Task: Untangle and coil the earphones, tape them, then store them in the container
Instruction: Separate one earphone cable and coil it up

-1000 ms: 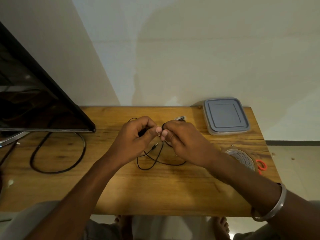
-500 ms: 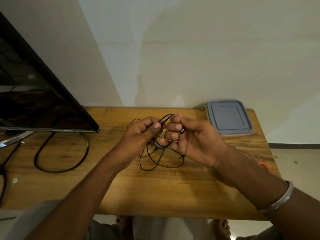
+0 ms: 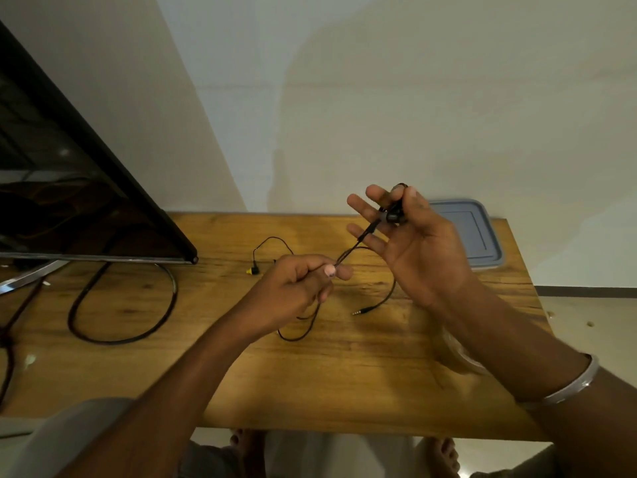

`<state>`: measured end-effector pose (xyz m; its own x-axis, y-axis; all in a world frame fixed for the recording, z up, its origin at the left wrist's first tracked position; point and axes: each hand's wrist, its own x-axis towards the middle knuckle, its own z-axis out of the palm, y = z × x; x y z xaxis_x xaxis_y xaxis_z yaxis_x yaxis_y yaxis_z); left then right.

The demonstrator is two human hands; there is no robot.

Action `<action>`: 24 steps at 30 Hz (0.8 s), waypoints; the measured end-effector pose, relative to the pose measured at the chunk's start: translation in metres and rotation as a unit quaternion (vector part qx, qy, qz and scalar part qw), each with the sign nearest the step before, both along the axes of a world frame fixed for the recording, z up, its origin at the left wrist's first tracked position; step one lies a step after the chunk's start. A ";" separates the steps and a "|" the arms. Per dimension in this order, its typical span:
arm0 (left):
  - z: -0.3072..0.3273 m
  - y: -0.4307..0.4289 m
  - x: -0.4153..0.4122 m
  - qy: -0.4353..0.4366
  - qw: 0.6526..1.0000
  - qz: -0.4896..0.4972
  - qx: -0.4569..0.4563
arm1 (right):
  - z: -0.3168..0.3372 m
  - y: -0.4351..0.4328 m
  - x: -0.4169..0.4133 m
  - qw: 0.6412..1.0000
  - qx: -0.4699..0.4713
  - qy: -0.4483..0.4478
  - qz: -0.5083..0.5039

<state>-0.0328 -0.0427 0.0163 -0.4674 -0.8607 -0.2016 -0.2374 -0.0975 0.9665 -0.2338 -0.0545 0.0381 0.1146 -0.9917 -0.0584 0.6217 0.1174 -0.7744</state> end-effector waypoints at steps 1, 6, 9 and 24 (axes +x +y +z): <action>0.001 0.000 0.001 -0.002 1.000 0.003 -0.007 | -0.001 0.000 -0.002 0.994 -0.038 0.096 -0.031; 0.010 -0.001 0.000 0.030 0.998 0.040 -0.030 | -0.017 0.005 0.003 0.751 -0.333 0.567 -0.062; 0.014 -0.001 0.001 0.032 0.997 0.049 -0.051 | -0.030 0.010 0.012 0.701 -0.359 0.616 0.017; 0.004 -0.012 0.015 -0.023 0.983 0.095 -0.155 | 0.005 0.013 0.011 0.952 0.128 -0.132 0.246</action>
<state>-0.0176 -0.0546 0.0205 -0.2897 -0.9547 0.0677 -0.2871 0.1542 0.9454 -0.2223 -0.0413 0.0431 0.6061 -0.7708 -0.1964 0.6109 0.6091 -0.5058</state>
